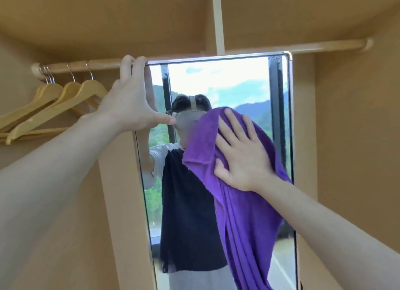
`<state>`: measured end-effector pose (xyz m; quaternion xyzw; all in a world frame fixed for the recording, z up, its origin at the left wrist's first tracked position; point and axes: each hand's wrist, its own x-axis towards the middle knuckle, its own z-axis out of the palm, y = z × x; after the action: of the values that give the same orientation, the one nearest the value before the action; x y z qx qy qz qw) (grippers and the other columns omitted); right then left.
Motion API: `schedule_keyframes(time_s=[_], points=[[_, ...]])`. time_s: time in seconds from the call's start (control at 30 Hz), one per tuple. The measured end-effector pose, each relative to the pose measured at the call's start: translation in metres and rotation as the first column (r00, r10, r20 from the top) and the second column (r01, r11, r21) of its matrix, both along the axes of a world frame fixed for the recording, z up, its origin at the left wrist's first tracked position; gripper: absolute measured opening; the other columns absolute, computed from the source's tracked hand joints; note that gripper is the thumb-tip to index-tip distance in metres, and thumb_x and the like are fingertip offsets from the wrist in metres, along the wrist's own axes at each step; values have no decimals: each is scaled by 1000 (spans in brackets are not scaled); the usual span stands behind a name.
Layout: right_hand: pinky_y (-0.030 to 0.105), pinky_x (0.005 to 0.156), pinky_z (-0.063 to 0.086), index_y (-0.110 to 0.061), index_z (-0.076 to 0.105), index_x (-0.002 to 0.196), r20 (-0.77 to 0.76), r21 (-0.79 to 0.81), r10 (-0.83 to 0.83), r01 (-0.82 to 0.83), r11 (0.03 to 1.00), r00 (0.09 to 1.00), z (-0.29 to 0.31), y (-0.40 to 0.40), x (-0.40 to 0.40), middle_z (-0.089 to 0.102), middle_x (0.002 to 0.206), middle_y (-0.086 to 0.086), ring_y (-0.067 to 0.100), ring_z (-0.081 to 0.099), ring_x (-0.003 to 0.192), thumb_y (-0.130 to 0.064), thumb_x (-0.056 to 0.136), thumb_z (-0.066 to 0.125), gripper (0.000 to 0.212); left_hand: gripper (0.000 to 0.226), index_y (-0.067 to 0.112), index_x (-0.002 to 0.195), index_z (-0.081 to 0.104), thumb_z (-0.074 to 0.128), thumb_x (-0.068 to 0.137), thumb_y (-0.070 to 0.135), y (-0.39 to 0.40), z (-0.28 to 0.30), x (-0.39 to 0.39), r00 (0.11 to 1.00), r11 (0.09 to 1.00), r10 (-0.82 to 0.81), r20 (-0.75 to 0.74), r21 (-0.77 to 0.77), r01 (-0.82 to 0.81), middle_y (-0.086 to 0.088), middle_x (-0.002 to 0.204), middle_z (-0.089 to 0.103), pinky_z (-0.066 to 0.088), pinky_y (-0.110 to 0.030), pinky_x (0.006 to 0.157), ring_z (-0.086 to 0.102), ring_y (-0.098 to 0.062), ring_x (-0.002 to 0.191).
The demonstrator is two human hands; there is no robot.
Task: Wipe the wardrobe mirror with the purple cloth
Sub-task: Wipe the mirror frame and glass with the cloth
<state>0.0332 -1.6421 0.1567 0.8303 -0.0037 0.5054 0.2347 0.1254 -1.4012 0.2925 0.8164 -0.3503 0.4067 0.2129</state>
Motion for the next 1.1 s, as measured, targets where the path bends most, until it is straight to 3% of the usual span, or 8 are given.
schedule_keyframes(time_s=[0.1, 0.23, 0.33, 0.4, 0.57, 0.7, 0.93, 1.1], points=[[59, 122, 15, -11, 45, 149, 16, 39, 50, -51, 998, 999, -28, -31, -12, 32, 162, 10, 33, 12, 155, -37, 83, 47, 71, 140, 28, 153, 13, 81, 42, 80, -1, 2, -6, 987, 987, 150, 62, 43, -153, 3, 159, 14, 41, -57, 105, 34, -40, 136], [49, 126, 10, -5, 34, 153, 32, 125, -42, 38, 991, 999, -7, -66, -43, 28, 163, 14, 31, 7, 156, -38, 88, 38, 73, 142, 16, 151, 19, 76, 41, 85, -8, 12, -17, 933, 940, 298, 201, 108, -323, -12, 154, 29, 25, -56, 116, 24, -37, 142], [46, 127, 7, -6, 20, 157, 42, 159, -56, 48, 986, 998, 40, -78, -52, 18, 166, 14, 27, -1, 156, -39, 93, 30, 73, 135, 16, 152, 18, 85, 49, 71, -20, 20, -27, 934, 924, 224, 279, 243, -294, -9, 155, 28, 11, -59, 120, 18, -34, 148], [46, 127, 5, -5, 15, 158, 89, 189, -34, 16, 982, 995, 74, -76, -50, 15, 167, 14, 28, -2, 156, -37, 94, 30, 73, 129, 12, 151, 19, 89, 52, 59, -28, 24, -36, 948, 914, 199, 247, 302, -271, -9, 150, 33, 13, -55, 121, 24, -34, 144], [51, 125, 8, -2, 24, 154, 168, 185, -4, -28, 982, 986, 133, -38, -27, 26, 161, 19, 33, 12, 154, -33, 89, 36, 73, 137, 9, 156, 5, 88, 57, 56, -33, 23, -39, 942, 891, 234, 242, 333, -307, -11, 155, 24, 12, -56, 122, 20, -34, 145], [52, 123, 15, 3, 53, 121, 175, 151, -55, 28, 988, 983, 144, 8, 1, 53, 121, 21, 41, 44, 124, -43, 83, 35, 63, 137, 10, 155, 4, 89, 57, 55, -31, 19, -38, 947, 907, 207, 246, 314, -280, -9, 158, 20, 10, -55, 123, 15, -30, 148], [49, 116, 24, -4, 56, 112, 274, 84, 78, -105, 991, 959, 144, -29, -9, 55, 106, 14, 36, 49, 108, -42, 78, 41, 52, 137, 14, 157, 4, 87, 58, 58, -24, 18, -34, 957, 930, 167, 236, 286, -233, -5, 162, 17, 7, -51, 124, 9, -23, 152], [45, 94, 36, -6, 51, 102, 305, 193, -41, -20, 981, 951, 146, -74, -37, 52, 101, 18, 37, 47, 96, -34, 80, 44, 36, 135, 15, 158, 4, 87, 59, 57, -24, 16, -35, 959, 934, 165, 230, 277, -226, -5, 163, 16, 5, -51, 125, 8, -23, 153]])
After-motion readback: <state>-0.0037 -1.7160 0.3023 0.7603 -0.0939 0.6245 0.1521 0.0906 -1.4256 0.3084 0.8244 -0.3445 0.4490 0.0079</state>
